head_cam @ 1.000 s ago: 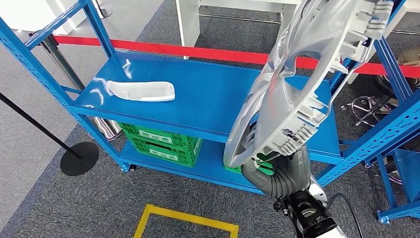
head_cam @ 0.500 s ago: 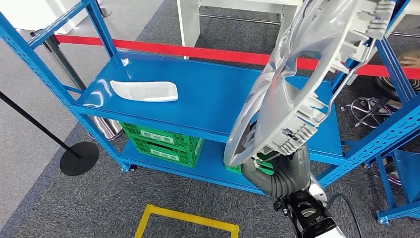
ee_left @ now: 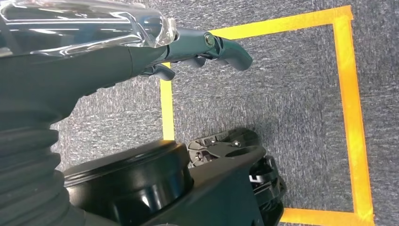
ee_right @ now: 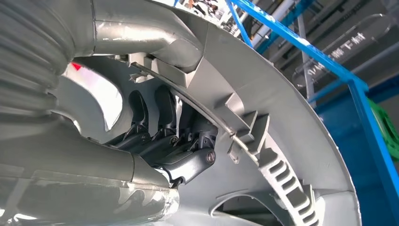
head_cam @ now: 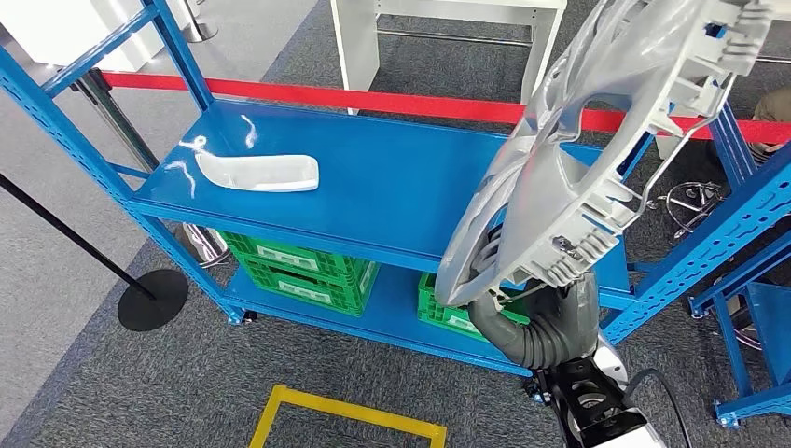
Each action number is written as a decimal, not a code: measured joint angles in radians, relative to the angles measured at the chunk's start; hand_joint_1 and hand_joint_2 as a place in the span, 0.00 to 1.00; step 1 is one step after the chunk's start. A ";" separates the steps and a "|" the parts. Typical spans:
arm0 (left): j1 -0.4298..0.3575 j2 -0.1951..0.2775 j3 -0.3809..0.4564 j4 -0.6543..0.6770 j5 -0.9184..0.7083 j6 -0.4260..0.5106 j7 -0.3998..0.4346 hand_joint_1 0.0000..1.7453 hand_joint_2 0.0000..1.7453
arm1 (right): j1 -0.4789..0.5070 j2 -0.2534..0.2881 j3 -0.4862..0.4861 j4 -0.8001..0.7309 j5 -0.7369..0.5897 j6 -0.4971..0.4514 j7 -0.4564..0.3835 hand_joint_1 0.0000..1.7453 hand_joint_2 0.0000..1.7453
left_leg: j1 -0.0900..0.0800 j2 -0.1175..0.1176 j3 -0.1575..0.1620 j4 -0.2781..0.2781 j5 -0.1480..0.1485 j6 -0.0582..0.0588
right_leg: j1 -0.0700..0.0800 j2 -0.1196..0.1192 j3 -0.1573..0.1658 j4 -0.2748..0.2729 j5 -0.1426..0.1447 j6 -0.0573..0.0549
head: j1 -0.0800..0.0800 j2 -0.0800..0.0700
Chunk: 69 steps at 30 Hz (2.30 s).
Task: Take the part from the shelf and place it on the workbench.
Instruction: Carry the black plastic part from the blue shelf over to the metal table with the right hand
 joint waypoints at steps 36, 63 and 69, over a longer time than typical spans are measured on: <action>-0.009 0.004 0.000 -0.003 -0.001 0.001 0.009 0.00 1.00 | -0.014 0.025 -0.031 0.043 -0.037 0.021 -0.004 1.00 1.00 | -0.026 0.011 -0.141 0.263 -0.105 0.009 | 0.020 -0.010 0.014 -0.022 0.002 -0.038 | -0.010 0.000; -0.008 0.004 0.001 -0.005 -0.003 0.003 0.016 0.00 1.00 | -0.041 0.047 -0.037 0.080 -0.050 0.032 -0.007 1.00 1.00 | -0.033 0.012 -0.109 0.058 0.020 0.015 | 0.017 -0.014 0.062 -0.029 -0.036 -0.037 | -0.010 0.000; -0.009 0.004 0.001 -0.005 -0.004 0.003 0.017 0.00 1.00 | -0.040 0.052 -0.038 0.081 -0.050 0.033 -0.006 1.00 1.00 | -0.030 0.011 -0.069 0.211 -0.043 0.013 | 0.020 -0.014 -0.022 -0.026 0.033 -0.034 | -0.015 0.000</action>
